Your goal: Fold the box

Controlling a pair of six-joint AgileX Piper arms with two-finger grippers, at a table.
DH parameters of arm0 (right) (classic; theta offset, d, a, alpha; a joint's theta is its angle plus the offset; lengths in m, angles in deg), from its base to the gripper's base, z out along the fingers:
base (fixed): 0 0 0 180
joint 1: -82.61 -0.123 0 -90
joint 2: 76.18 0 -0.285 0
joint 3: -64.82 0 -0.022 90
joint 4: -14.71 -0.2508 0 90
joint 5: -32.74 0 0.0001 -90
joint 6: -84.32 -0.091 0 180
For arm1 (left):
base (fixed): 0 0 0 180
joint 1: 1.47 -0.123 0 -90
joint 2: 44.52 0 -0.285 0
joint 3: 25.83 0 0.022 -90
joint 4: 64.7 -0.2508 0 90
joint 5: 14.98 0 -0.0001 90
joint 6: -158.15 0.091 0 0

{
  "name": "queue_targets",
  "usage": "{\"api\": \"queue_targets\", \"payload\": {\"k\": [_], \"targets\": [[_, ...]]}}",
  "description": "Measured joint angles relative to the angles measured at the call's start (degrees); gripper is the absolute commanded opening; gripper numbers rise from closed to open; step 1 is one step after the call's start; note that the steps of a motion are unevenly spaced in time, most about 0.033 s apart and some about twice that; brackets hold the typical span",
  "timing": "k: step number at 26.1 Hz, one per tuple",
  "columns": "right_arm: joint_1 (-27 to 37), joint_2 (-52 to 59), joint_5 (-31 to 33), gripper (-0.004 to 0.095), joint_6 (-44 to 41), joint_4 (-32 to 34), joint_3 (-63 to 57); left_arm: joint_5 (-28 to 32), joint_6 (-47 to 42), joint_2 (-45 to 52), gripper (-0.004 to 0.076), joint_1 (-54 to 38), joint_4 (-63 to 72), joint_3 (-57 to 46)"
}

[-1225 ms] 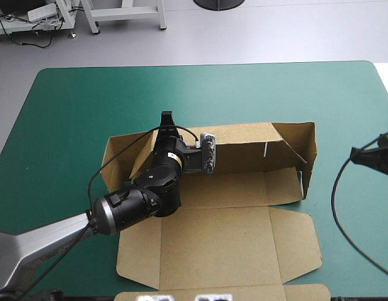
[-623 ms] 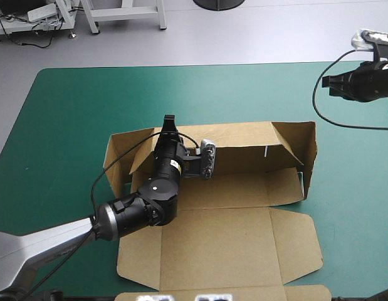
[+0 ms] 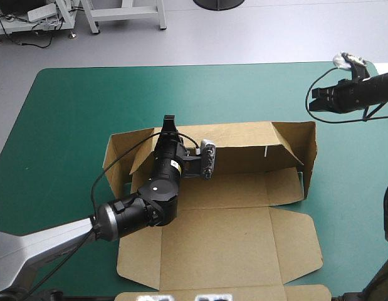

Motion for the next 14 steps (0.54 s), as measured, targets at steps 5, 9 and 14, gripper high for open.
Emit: {"api": "queue_targets", "payload": {"k": [5, 9, 14], "targets": [[0.0, 0.0, -0.3, -0.0025, 4.3, -1.9, -8.2, 0.0, 0.0, 0.0, -0.0006, 0.0, 0.0, 0.0], [0.0, 0.0, -0.5, -0.0025, 9.3, -6.9, -13.2, 0.0, 0.0, 0.0, -0.0006, 0.0, 0.0, 0.0], [0.4, 2.2, -2.4, -0.0025, 13.6, -8.3, -19.2, -0.1, -0.2, 0.0, -0.0006, 0.1, 0.0, 0.0]]}}
